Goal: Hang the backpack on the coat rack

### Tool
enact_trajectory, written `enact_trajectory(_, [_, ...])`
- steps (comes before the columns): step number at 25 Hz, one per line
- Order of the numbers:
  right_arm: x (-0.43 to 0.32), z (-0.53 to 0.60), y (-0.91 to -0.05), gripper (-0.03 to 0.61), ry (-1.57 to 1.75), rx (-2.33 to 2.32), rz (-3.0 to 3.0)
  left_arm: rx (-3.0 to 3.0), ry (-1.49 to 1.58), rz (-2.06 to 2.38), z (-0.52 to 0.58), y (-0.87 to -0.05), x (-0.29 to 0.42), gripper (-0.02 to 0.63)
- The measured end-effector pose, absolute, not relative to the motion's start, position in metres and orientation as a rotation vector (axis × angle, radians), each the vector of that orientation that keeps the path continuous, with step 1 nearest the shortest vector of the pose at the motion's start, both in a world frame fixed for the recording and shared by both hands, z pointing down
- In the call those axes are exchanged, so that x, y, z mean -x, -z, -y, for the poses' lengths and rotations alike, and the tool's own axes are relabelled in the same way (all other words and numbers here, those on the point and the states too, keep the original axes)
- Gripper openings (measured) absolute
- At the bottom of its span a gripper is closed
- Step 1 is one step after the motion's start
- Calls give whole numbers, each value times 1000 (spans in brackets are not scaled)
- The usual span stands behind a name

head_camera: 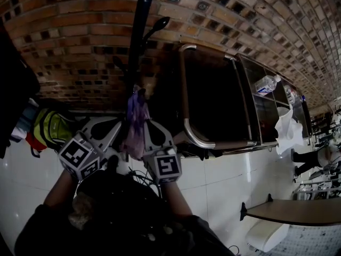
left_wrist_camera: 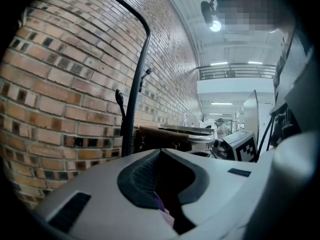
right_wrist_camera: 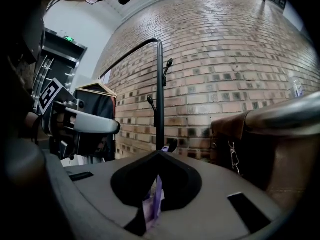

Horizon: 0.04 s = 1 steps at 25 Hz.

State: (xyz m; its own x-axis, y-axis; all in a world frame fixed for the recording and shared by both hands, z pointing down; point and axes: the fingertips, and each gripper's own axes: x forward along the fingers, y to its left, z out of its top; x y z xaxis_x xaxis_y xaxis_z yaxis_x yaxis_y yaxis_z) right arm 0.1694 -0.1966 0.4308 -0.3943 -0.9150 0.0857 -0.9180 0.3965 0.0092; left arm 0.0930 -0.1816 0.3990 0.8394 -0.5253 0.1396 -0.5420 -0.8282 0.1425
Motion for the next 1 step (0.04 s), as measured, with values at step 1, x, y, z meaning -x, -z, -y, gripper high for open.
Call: enact_trajectory(1, [-170,194,-431,22,-66,-1682,2560,-2841,-139,832,179,-399,-94,35])
